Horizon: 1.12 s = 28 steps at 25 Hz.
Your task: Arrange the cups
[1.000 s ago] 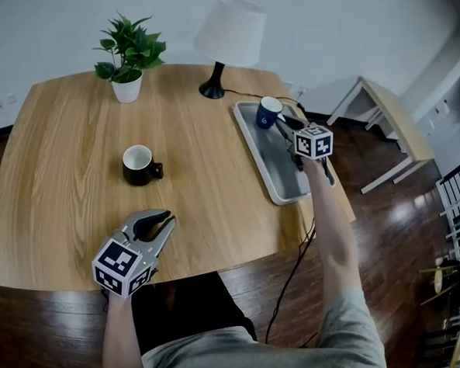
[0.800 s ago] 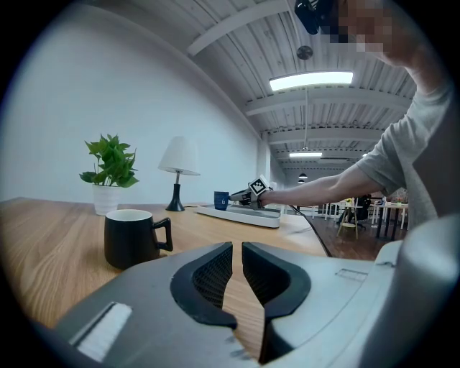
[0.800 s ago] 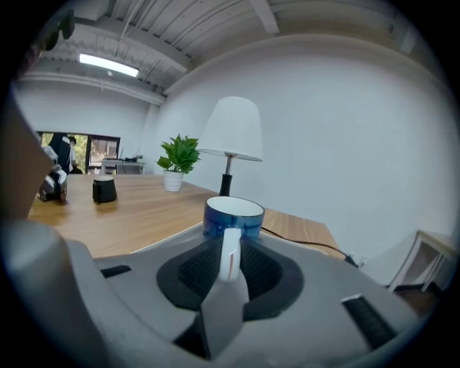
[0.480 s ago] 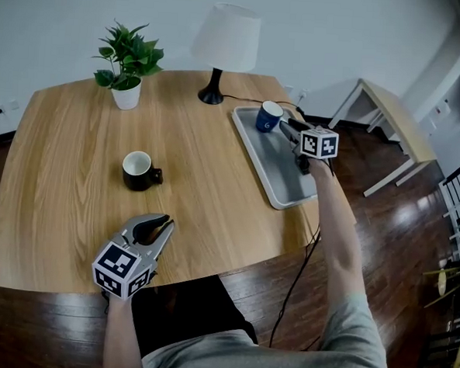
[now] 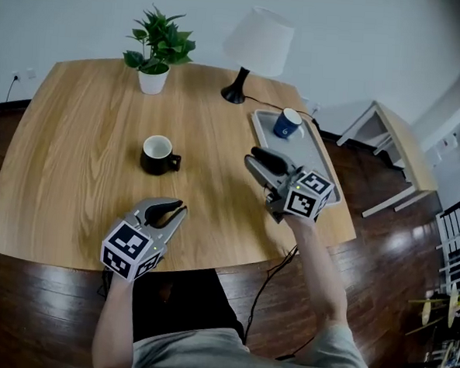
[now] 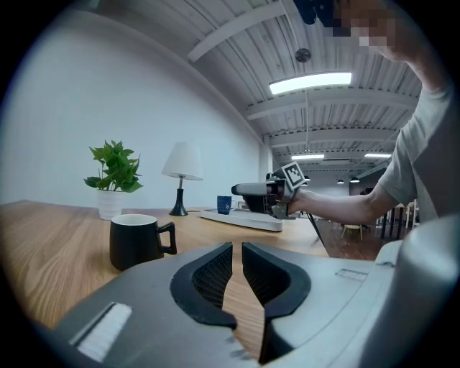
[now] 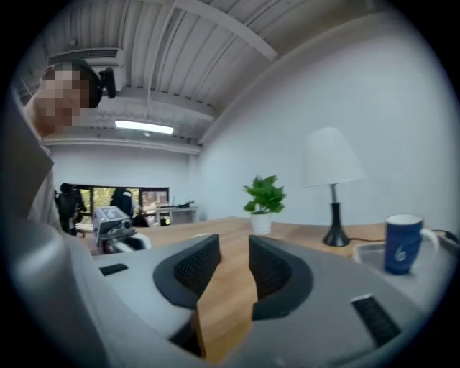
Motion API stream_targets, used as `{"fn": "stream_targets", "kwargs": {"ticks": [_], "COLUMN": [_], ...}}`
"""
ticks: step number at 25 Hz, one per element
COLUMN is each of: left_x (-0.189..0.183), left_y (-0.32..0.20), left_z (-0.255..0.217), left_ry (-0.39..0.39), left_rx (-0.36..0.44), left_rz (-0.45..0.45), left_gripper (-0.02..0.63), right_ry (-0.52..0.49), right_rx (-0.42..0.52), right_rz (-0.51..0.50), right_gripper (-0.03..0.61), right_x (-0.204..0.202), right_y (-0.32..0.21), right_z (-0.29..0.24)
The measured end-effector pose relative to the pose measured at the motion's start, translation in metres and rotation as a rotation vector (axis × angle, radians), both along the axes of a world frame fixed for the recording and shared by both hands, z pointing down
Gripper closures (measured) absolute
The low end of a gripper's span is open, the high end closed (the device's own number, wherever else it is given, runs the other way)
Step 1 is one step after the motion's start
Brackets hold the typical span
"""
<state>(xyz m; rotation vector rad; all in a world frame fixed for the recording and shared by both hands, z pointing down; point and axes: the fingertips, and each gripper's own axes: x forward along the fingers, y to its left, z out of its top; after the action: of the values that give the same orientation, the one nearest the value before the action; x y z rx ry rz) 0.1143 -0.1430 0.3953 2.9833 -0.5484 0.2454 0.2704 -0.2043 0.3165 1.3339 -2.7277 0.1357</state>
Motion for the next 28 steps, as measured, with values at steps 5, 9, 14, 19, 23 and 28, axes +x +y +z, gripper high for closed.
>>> {"fn": "stream_targets", "kwargs": {"ticks": [5,9,14,19,23,28], "left_x": [0.003,0.0,-0.007,-0.014,-0.013,-0.014], "left_y": [0.0,-0.006,-0.014,-0.017,-0.016,-0.015], "left_z": [0.004,0.003,0.0,-0.006,-0.005,-0.006], "left_ry": [-0.003,-0.004,-0.006,0.004,0.006,0.007], "left_rx": [-0.004,-0.002,-0.003,-0.004,-0.004,-0.006], "left_rz": [-0.001,-0.045,-0.096,-0.107,-0.096,-0.094], "left_gripper": [0.561,0.561,0.561,0.561,0.561,0.561], "right_ry": [0.072,0.051,0.049,0.038,0.039,0.038], "right_rx": [-0.041,-0.061,-0.069,-0.058,-0.062,-0.067], "right_rz": [-0.163,-0.185,-0.156,-0.137,-0.134,-0.126], "right_gripper": [0.457,0.457,0.458,0.459,0.459,0.459], "right_x": [-0.107,-0.142,-0.154,-0.155,-0.154,-0.154], "right_y": [0.023,0.021,0.014,0.013,0.012,0.013], "right_z": [0.053,0.066,0.074,0.071,0.072,0.072]}}
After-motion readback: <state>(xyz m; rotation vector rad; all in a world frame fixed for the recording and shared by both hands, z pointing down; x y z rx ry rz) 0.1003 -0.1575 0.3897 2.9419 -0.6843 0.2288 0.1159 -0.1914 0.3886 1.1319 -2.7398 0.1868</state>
